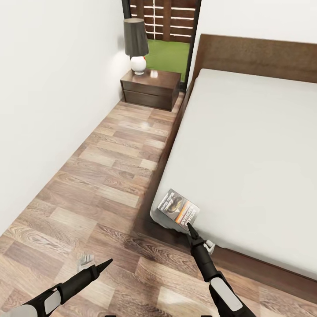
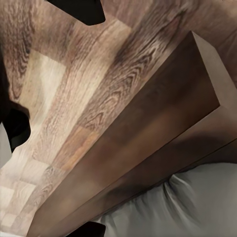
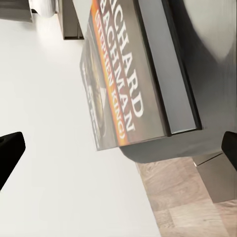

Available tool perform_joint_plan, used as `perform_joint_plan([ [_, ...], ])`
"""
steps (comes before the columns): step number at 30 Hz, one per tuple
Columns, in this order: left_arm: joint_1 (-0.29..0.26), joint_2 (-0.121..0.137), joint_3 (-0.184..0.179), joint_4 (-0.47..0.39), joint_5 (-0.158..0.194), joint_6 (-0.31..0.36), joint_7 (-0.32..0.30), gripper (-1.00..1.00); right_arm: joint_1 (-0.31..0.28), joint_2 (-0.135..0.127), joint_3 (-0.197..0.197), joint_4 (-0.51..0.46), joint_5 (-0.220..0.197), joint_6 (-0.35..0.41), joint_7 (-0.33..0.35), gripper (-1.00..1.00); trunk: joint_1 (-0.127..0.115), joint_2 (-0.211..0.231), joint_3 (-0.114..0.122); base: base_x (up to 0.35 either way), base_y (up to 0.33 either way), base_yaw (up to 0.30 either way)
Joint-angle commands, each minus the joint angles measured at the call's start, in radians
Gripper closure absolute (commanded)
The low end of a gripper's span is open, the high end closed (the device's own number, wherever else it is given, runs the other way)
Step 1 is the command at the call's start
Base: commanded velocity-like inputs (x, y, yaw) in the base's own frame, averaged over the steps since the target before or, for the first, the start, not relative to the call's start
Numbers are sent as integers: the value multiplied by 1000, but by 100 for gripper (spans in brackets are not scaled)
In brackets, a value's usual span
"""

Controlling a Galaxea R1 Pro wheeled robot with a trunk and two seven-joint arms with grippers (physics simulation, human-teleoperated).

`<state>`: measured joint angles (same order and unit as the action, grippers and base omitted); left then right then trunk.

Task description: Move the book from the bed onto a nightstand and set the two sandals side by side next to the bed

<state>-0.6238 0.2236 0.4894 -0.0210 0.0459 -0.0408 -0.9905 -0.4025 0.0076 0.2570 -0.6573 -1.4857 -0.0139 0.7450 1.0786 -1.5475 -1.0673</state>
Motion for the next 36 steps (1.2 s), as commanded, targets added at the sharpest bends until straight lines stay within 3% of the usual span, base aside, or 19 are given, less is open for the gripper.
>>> perform_joint_plan([
  [1, 0, 0, -5, 1, 5, -4, -2, -100, -1, -1, 4, 1, -10, -1, 4, -100, 4, -8, -4, 0, 0, 0],
  [8, 0, 0, -5, 1, 5, -4, -2, -100, -1, -1, 5, 1, -10, -1, 4, -100, 31, -57, -26, 0, 0, 0],
  [36, 0, 0, -5, 1, 5, -5, -3, -100, 0, 0, 5, 1, -10, -1, 4, -100, 31, -57, -26, 38, 0, 0],
])
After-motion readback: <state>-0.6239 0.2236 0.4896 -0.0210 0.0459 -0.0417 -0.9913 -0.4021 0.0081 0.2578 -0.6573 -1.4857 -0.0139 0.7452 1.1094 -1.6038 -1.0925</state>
